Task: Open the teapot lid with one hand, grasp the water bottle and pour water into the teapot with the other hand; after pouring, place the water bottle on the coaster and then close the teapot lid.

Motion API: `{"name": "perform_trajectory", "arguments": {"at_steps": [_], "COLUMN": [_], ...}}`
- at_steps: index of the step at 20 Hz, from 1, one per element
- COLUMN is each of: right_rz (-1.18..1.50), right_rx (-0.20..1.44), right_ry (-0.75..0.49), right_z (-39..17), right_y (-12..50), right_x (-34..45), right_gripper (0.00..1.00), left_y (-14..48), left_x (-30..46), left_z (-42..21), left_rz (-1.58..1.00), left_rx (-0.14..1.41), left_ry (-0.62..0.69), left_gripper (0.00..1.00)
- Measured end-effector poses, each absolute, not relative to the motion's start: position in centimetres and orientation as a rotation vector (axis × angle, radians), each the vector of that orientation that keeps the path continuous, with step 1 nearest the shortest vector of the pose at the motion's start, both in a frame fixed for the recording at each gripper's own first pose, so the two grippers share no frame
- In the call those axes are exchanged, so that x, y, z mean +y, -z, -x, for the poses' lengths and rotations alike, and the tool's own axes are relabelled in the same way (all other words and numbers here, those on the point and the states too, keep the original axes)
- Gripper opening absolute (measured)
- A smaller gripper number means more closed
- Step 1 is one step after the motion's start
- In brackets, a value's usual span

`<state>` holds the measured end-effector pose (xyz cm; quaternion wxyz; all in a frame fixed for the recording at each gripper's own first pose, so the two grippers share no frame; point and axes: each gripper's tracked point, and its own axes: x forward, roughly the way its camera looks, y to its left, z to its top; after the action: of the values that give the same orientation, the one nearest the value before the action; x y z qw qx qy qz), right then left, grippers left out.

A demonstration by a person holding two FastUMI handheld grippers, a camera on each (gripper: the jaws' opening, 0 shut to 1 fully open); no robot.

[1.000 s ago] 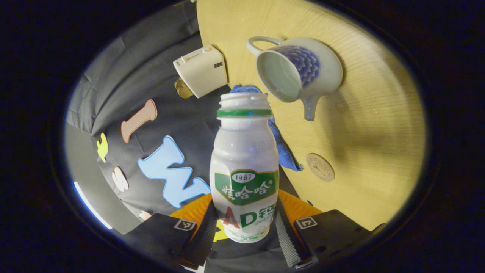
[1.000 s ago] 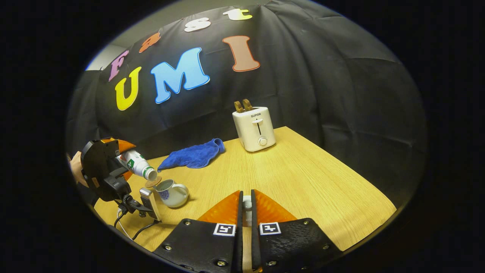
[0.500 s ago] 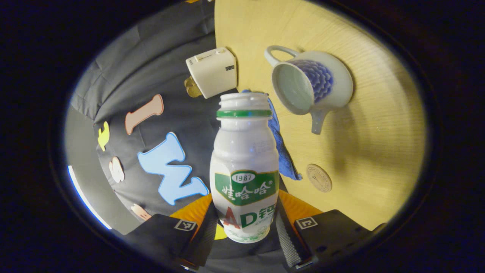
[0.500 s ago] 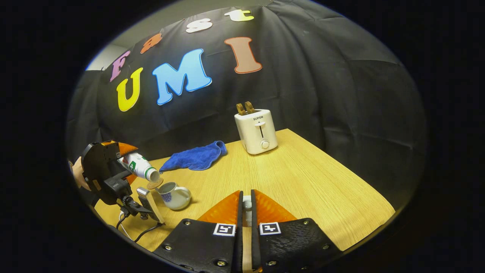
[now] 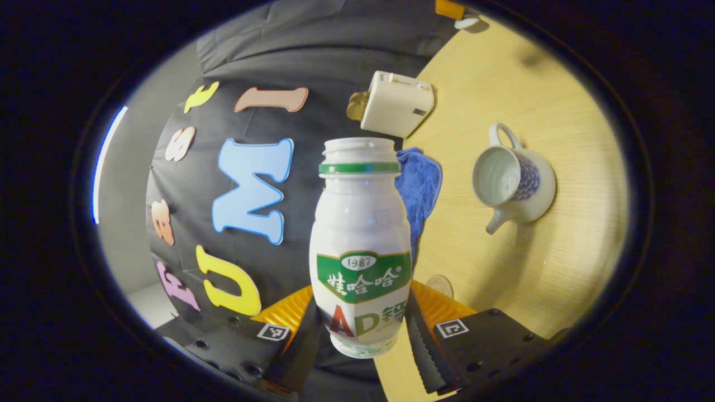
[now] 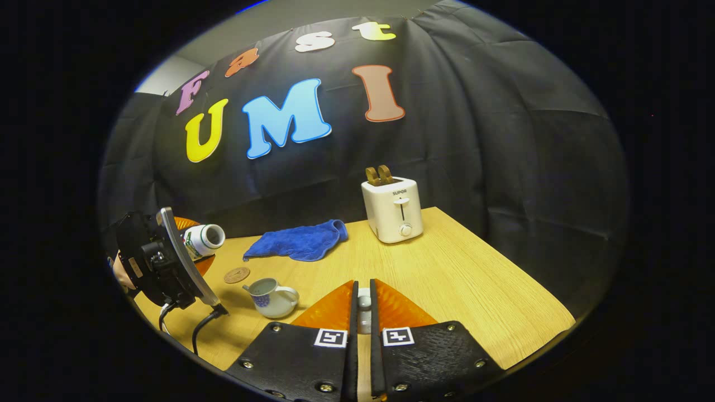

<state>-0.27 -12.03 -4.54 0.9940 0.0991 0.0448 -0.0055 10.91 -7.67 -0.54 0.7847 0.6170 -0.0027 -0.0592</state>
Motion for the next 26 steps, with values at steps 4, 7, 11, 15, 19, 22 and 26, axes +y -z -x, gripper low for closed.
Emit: {"name": "perform_trajectory", "arguments": {"at_steps": [4, 7, 11, 15, 19, 22, 26], "right_rz": [-0.169, -0.136, -0.098, -0.082, -0.058, -0.05, -0.029], "right_rx": [0.061, 0.045, 0.024, 0.023, 0.045, 0.065, 0.09], "right_ry": [-0.032, -0.067, -0.099, -0.149, -0.186, -0.207, -0.225], "right_z": [-0.6, -1.3, -2.3, -3.4, -5.2, -6.6, -8.0], "right_y": [3.1, 2.2, 1.2, 0.8, 1.3, 2.1, 3.1], "right_x": [-9.7, -7.6, -4.8, -1.4, 1.8, 3.5, 5.1], "right_gripper": [0.09, 0.08, 0.09, 0.09, 0.09, 0.09, 0.09], "left_y": [0.7, 0.9, 1.5, 2.9, 3.3, 3.7, 3.2], "left_x": [-6.2, -5.2, -3.2, -1.8, -0.2, 0.4, 1.2], "left_z": [-10.3, -9.5, -9.2, -8.9, -8.6, -8.1, -7.7], "left_rz": [-1.097, -0.899, -0.743, -0.583, -0.416, -0.338, -0.292], "left_rx": [0.018, 0.046, 0.07, 0.11, 0.115, 0.116, 0.1], "left_ry": [0.133, 0.14, 0.128, 0.141, 0.147, 0.15, 0.149], "left_gripper": [0.8, 0.8, 0.78, 0.8, 0.87, 0.87, 0.87]}}
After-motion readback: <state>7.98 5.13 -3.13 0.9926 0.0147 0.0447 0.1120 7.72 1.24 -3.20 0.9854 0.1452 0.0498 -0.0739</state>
